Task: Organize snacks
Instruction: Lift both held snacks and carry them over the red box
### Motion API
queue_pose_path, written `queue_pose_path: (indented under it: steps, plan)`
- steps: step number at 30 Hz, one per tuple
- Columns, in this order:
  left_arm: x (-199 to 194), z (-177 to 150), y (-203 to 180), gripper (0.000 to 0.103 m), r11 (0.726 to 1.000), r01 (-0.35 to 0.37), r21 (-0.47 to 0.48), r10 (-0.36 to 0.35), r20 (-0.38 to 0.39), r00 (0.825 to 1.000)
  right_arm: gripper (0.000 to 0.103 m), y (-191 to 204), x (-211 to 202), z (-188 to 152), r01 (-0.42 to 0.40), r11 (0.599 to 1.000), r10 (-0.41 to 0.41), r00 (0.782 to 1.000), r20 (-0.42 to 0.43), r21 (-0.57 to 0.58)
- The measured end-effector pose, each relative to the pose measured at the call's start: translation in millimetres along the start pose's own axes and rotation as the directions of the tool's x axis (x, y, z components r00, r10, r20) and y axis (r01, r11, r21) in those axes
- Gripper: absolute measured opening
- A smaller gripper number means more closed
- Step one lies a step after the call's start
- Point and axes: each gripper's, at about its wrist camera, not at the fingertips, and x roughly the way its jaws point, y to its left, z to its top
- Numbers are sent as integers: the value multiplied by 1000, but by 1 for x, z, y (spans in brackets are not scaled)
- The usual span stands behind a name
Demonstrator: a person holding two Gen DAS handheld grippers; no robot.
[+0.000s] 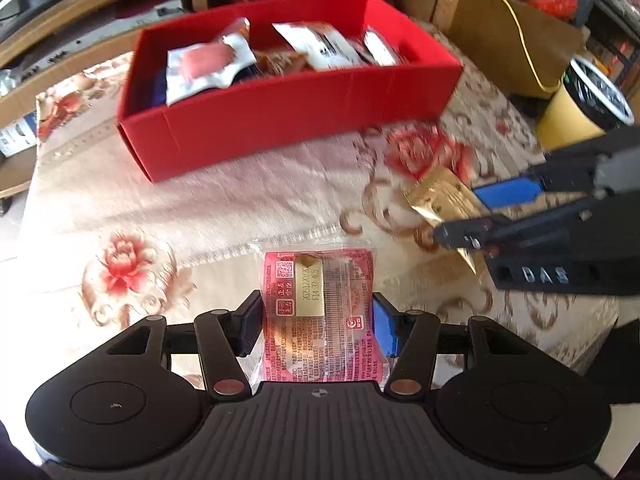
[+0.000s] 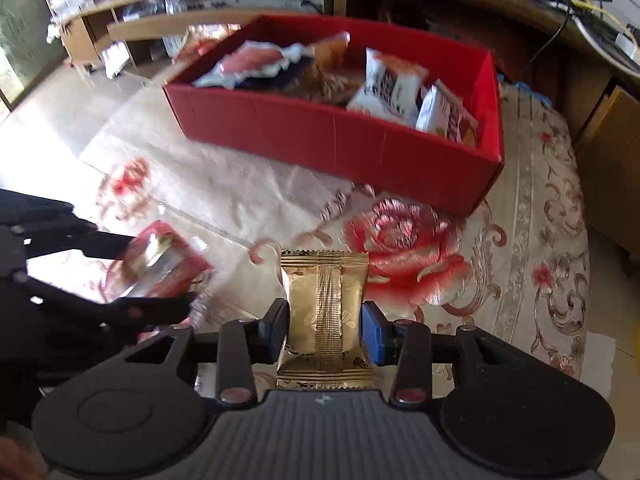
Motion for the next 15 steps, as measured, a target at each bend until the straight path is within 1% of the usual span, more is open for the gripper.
queue_pose_path:
  steps: [5,15]
  plan:
    - [-6,11,2,63,1000,3,-20,-3,34,999,39,-1,-13,4,-8,1000,7,999,45,26]
    - [-14,36,5,63,999,-7,-51,12,98,995,39,-6,-21,20,-13,998,7,995,99,60]
